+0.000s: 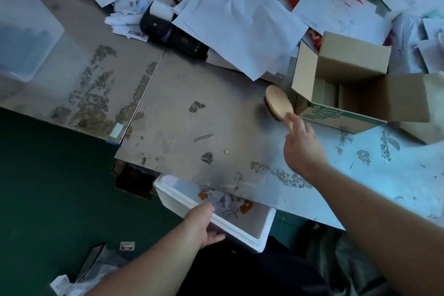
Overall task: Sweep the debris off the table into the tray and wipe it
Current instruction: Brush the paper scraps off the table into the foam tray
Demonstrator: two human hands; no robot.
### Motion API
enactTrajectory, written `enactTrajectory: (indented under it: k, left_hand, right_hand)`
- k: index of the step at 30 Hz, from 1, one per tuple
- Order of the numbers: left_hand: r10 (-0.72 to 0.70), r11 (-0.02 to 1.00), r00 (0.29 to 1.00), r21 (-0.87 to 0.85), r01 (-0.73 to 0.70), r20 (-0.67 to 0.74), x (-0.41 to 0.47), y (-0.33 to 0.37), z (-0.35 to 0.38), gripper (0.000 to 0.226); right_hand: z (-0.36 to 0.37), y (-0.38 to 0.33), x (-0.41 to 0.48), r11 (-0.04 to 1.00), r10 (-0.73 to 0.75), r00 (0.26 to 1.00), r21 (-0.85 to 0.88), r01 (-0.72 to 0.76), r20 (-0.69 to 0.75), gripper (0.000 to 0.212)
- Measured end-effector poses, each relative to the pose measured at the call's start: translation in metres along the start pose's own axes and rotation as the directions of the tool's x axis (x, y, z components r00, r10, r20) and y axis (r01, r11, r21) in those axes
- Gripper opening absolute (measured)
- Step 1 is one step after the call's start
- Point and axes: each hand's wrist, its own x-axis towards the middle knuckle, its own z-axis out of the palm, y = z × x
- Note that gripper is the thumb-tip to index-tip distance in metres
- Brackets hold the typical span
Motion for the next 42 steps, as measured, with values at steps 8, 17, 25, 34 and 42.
enactTrajectory:
  k: [8,17,25,34,42]
  left_hand:
    - [-0.011,1.0,1.0,0.001,0.011,0.005,0.0,0.0,-0.004,0.027]
    - [-0.007,1.0,1.0,0.009,0.006,0.025,-0.001,0.003,-0.002,0.027]
    - [0.008,1.0,0.999,0.028,-0.009,0.045,-0.004,0.009,0.003,0.027]
    - [0.057,0.994,0.998,0.097,-0.06,0.031,-0.01,-0.002,0.017,0.02]
    - [0.043,0.993,0.999,0.111,-0.042,-0.007,-0.008,-0.023,0.039,0.025]
  right_hand:
    - [-0.011,-0.012,0.058,0.973,0.228,0.973,-0.032,-0.227,0.046,0.065]
    - [0.0,0.024,-0.002,0.984,0.171,0.975,0.029,-0.177,0.144,0.059]
    - [0.029,0.035,-0.105,1.0,-0.003,0.9,0.024,-0.008,0.436,0.056]
    - [0.028,0.039,-0.141,0.998,-0.04,0.89,0.061,0.014,0.454,0.055]
    - [0.015,0.085,-0.155,0.737,0.244,0.911,0.547,-0.398,0.334,0.025]
